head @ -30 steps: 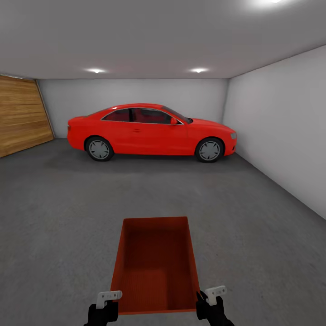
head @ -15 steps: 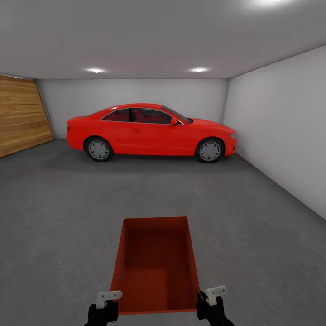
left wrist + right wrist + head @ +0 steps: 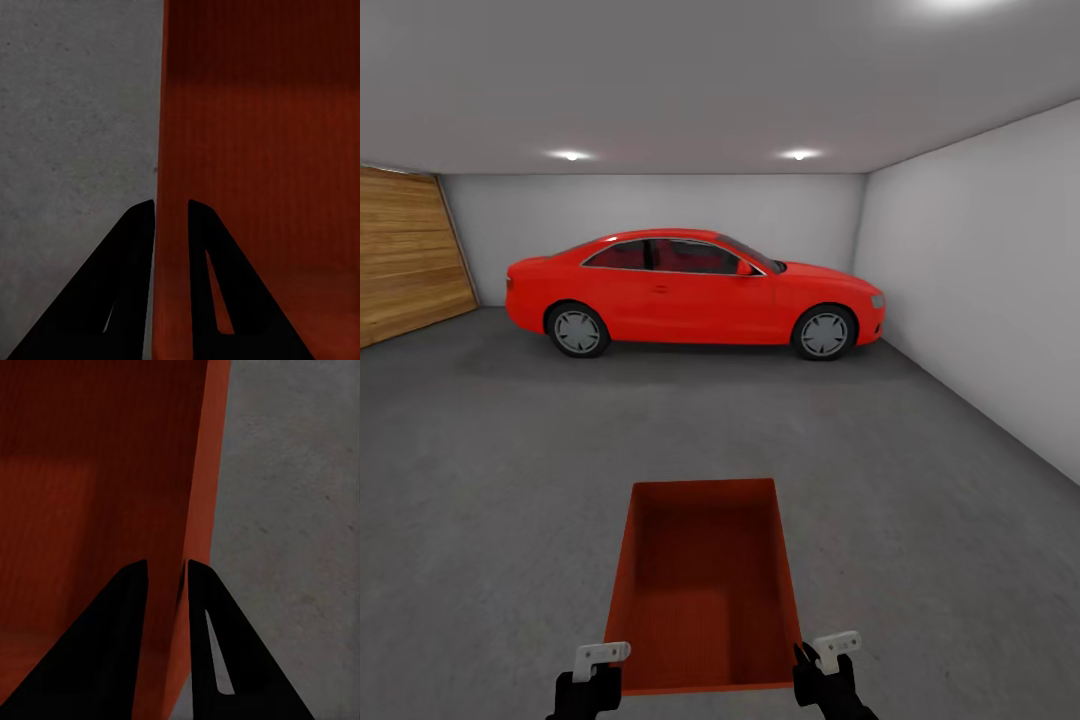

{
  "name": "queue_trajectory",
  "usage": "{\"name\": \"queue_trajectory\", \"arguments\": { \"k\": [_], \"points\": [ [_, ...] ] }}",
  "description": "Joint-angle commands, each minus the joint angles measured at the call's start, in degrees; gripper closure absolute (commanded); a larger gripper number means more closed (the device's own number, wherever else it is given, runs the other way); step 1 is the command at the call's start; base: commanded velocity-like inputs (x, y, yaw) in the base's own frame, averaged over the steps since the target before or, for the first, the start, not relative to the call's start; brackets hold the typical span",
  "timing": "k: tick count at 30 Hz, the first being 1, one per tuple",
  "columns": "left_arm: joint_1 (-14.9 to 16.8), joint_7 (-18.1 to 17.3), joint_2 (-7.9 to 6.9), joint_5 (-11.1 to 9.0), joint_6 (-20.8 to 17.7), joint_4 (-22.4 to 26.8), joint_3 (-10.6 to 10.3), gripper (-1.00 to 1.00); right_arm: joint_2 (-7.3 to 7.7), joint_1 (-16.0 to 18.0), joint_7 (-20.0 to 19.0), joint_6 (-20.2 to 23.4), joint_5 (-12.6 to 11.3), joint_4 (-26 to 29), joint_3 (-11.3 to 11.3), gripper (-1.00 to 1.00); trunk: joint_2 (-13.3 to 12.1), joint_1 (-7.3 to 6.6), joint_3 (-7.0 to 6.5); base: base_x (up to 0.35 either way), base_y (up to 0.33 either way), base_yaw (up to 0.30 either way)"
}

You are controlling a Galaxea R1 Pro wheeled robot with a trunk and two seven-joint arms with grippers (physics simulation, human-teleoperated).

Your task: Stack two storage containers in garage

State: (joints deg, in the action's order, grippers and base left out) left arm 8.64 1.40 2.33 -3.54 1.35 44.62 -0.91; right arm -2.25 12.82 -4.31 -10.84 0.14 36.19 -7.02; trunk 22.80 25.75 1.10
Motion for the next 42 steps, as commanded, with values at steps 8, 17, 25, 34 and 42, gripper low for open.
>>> {"name": "queue_trajectory", "arguments": {
  "k": [8, 17, 25, 34, 42],
  "points": [
    [0.1, 0.3, 1.47, -0.2, 0.1, 0.0, -1.5, 1.00, -0.03, 0.0, -0.3, -0.1, -0.2, -0.2, -3.7, 1.00, 0.1, 0.03, 0.11, 0.197, -0.030, 0.000],
    [0.1, 0.3, 1.52, -0.3, 0.1, 0.0, -1.5, 1.00, -0.03, 0.0, -0.3, -0.1, -0.2, -0.2, -4.4, 1.00, 0.1, 0.03, 0.11, 0.140, -0.006, 0.000],
    [0.1, 0.2, 1.50, -0.2, 0.1, 0.0, -1.5, 1.00, -0.03, 0.0, -0.3, -0.1, -0.2, -0.2, -4.4, 1.00, 0.1, 0.03, 0.11, 0.003, 0.000, 0.000],
    [0.1, 0.3, 1.45, -0.2, 0.1, 0.0, -1.5, 1.00, -0.03, 0.0, -0.3, -0.1, -0.2, -0.2, -4.4, 1.00, 0.1, 0.03, 0.11, 0.190, 0.000, 0.000],
    [0.1, 0.2, 1.53, -0.3, 0.1, 0.0, -1.5, 1.00, -0.03, 0.0, -0.3, -0.1, -0.2, -0.2, -4.4, 1.00, 0.1, 0.03, 0.11, 0.102, 0.000, 0.000]
  ]
}}
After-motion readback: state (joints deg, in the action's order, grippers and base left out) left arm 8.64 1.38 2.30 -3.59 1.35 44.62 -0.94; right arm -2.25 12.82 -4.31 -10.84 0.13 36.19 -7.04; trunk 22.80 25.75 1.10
